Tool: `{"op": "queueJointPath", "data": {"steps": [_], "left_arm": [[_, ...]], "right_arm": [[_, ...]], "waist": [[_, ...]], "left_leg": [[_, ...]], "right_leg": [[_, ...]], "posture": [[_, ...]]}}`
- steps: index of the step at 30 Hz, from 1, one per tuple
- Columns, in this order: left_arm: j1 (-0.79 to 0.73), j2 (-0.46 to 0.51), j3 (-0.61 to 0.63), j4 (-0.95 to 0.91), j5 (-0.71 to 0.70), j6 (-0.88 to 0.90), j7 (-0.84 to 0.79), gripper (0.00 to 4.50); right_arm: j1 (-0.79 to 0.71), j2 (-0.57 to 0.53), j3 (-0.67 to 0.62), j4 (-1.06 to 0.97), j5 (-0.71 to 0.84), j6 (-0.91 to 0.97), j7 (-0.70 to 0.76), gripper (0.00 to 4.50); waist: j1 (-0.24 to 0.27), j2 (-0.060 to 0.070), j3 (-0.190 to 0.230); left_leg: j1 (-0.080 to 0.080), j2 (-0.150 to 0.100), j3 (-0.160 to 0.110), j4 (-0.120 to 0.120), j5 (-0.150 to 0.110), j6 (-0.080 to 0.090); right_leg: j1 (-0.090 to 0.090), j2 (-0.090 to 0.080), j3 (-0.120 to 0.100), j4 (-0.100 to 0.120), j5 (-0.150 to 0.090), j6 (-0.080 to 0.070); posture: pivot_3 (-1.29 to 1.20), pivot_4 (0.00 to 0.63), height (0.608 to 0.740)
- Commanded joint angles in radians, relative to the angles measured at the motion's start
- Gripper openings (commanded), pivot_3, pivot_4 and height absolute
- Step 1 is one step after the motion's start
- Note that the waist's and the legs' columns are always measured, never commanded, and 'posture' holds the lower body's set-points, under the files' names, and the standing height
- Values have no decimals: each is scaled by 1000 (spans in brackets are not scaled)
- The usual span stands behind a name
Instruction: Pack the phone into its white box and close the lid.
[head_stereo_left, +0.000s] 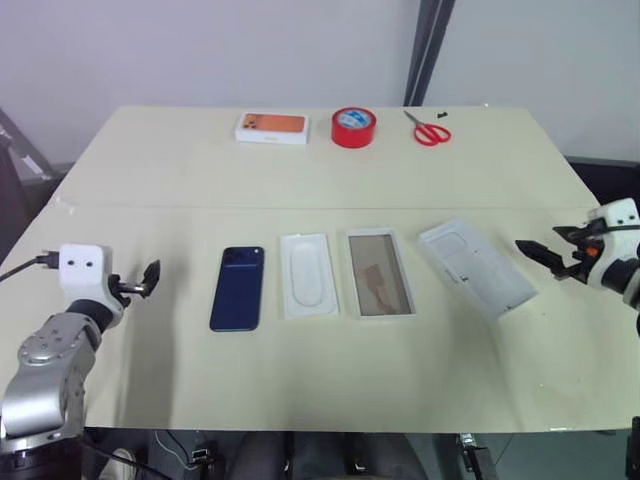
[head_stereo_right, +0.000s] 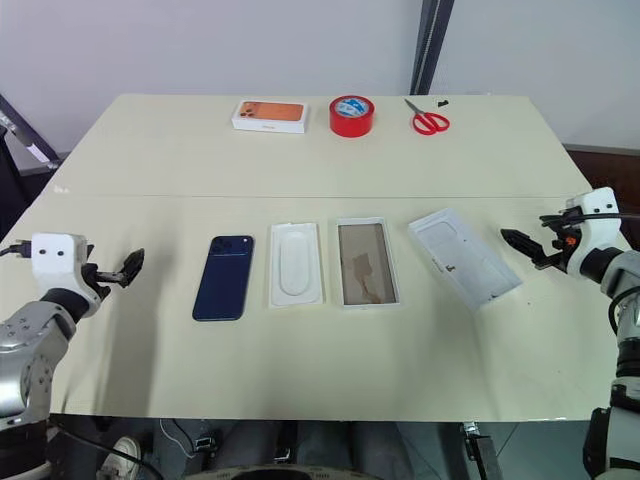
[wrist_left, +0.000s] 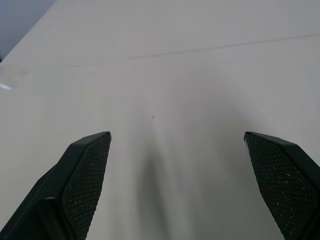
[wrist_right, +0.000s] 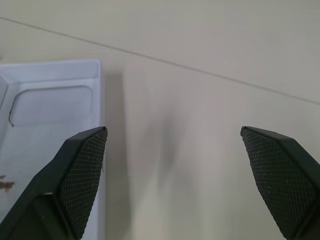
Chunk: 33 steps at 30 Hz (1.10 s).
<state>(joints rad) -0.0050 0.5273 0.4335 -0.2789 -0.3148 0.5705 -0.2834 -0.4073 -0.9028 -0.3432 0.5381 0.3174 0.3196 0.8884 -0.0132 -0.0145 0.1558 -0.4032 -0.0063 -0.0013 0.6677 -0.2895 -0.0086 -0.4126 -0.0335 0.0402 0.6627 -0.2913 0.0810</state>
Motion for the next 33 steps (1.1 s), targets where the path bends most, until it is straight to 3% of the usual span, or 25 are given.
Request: {"op": "queueJointPath", "data": {"steps": [1,17,25,30,33], "left_arm": [[-13,-4,-8,-29,1,-1,6,4488],[-64,-70,-114,-123,-69,75,-24,4488],[-146,-129,-291,-237,-225,253,-93,4488],[-183,-160,-317,-274,-304,437,-27,4488],[-223,-215,-272,-259,-346,549,55,4488]], "right_arm": [[-20,-24,-9,-7,-2,-14,4,4469],[13,35,47,-272,15,56,-13,4469],[101,115,98,-636,78,193,-65,4469],[142,127,137,-815,126,272,-66,4469],[147,130,158,-866,142,300,-63,4469]], "waist": [[0,0,0],[1,0,0],[2,0,0],[-1,0,0],[2,-1,0]], "left_leg": [[0,0,0,0,0,0],[0,0,0,0,0,0],[0,0,0,0,0,0],[1,0,-1,1,0,0],[2,0,-1,1,0,0]], "right_leg": [[0,0,0,0,0,0],[0,0,0,0,0,0],[0,1,0,0,0,0],[0,2,0,2,0,0],[2,2,0,1,0,0]], "posture": [[0,150,733],[0,150,733],[0,150,733],[0,150,733],[0,150,733]]}}
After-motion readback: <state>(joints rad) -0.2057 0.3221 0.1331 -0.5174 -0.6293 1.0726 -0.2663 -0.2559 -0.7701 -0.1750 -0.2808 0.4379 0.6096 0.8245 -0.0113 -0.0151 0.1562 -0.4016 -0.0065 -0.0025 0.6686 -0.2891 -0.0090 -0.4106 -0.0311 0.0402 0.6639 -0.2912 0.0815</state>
